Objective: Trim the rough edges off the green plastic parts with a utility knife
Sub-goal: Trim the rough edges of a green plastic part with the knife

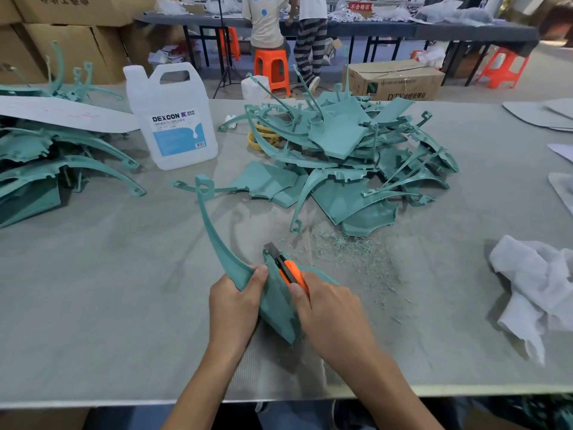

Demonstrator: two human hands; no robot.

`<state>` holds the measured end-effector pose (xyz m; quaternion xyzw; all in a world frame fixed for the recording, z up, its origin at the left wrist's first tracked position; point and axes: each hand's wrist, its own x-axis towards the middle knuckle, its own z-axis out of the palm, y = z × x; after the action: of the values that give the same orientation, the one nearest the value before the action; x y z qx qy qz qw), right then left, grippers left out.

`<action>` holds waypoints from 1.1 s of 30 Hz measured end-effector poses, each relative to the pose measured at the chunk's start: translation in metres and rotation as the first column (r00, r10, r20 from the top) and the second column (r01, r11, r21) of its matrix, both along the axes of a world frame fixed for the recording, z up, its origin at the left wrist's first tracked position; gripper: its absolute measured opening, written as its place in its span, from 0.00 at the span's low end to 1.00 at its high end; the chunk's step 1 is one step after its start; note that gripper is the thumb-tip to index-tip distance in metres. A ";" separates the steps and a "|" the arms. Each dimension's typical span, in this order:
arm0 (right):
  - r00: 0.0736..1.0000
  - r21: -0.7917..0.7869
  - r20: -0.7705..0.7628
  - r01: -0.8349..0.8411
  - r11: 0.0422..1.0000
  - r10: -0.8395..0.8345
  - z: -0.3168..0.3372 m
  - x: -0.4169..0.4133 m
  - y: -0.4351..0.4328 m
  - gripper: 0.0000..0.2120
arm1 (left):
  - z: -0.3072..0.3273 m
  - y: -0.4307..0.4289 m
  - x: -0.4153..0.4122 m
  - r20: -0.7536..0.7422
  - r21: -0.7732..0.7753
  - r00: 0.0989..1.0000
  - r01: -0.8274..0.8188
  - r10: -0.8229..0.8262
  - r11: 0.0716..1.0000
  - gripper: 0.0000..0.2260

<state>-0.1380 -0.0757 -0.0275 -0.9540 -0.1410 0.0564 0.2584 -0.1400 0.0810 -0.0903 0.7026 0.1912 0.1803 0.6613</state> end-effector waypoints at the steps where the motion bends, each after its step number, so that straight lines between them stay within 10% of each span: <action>1: 1.000 -0.003 0.005 -0.009 1.000 0.009 0.000 -0.001 0.001 0.16 | 0.000 0.000 0.000 0.000 -0.013 1.000 0.005 -0.005 1.000 0.07; 20: 1.000 0.022 0.027 -0.008 1.000 0.007 -0.001 0.004 -0.007 0.15 | 0.002 0.000 0.000 -0.006 -0.006 0.999 0.032 -0.032 0.999 0.07; 28: 0.999 0.204 0.027 0.022 0.979 -0.028 -0.008 0.008 -0.022 0.10 | -0.001 0.020 0.014 -0.085 -0.347 0.948 0.260 -0.306 0.901 0.21; 33: 0.999 0.139 0.018 -0.038 0.990 0.036 -0.011 0.007 -0.032 0.14 | -0.005 0.021 0.015 -0.176 -0.180 0.960 0.186 -0.218 0.966 0.25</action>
<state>-0.1306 -0.1081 -0.0382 -0.9313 -0.1644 0.0439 0.3221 -0.1253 0.1016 -0.0954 0.6768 0.1958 0.0263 0.7091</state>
